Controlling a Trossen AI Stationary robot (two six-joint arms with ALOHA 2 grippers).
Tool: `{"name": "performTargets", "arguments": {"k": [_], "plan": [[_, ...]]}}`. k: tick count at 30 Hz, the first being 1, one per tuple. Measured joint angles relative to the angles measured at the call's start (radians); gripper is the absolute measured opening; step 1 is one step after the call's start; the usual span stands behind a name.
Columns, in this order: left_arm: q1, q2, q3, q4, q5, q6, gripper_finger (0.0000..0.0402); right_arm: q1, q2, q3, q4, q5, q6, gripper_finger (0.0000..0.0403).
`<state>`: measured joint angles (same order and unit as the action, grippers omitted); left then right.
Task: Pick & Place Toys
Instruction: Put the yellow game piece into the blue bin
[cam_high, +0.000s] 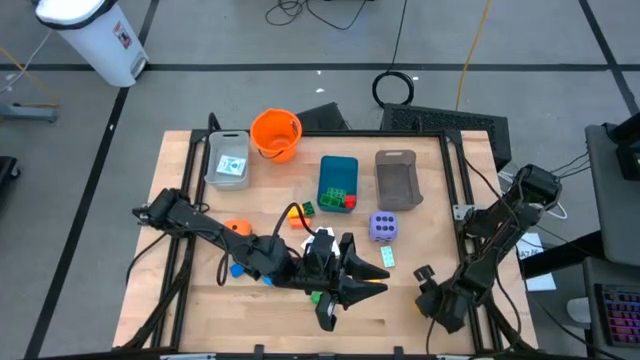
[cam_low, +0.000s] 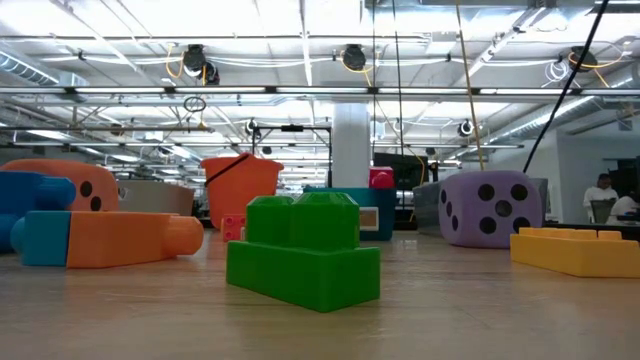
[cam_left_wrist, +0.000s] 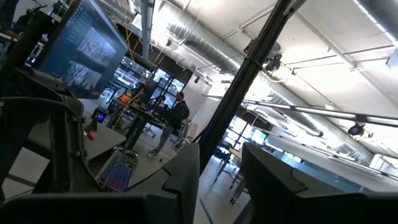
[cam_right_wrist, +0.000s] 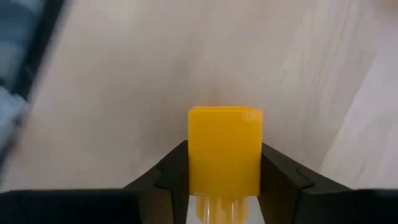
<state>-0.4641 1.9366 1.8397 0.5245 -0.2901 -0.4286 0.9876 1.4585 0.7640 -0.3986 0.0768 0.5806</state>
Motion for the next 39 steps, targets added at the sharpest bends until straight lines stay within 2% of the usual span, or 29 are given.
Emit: {"name": "performTargets", "arguments": {"k": [5, 11, 17, 21, 24, 33, 39], "plan": [[0.005, 0.0, 0.0, 0.0, 0.0, 0.0, 0.0127, -0.11, -0.068, 0.035, 0.092, 0.001, -0.075, 0.0128], [0.021, -0.018, 0.0, -0.033, 0.001, 0.008, 0.0127, -0.264, -0.225, 0.078, 0.221, 0.015, -0.131, 0.0143], [0.055, -0.094, 0.0, -0.302, -0.014, 0.024, 0.0127, -0.41, -0.389, 0.082, 0.357, 0.027, -0.156, 0.0131], [0.075, -0.139, 0.0, -0.504, -0.064, 0.017, 0.0127, -0.501, -0.474, 0.082, 0.384, 0.027, -0.175, 0.0132], [0.093, -0.147, 0.0, -0.595, -0.076, -0.014, 0.0127, -0.57, -0.523, 0.082, 0.383, 0.03, -0.207, 0.0136], [0.211, -0.146, -0.001, -0.785, 0.089, -0.018, 0.0127, -0.766, -0.569, 0.082, 0.38, -0.003, -0.23, 0.0132], [0.287, -0.148, -0.001, -0.818, 0.178, 0.053, 0.0127, -0.833, -0.552, 0.082, 0.379, -0.032, -0.231, 0.0131]]}}
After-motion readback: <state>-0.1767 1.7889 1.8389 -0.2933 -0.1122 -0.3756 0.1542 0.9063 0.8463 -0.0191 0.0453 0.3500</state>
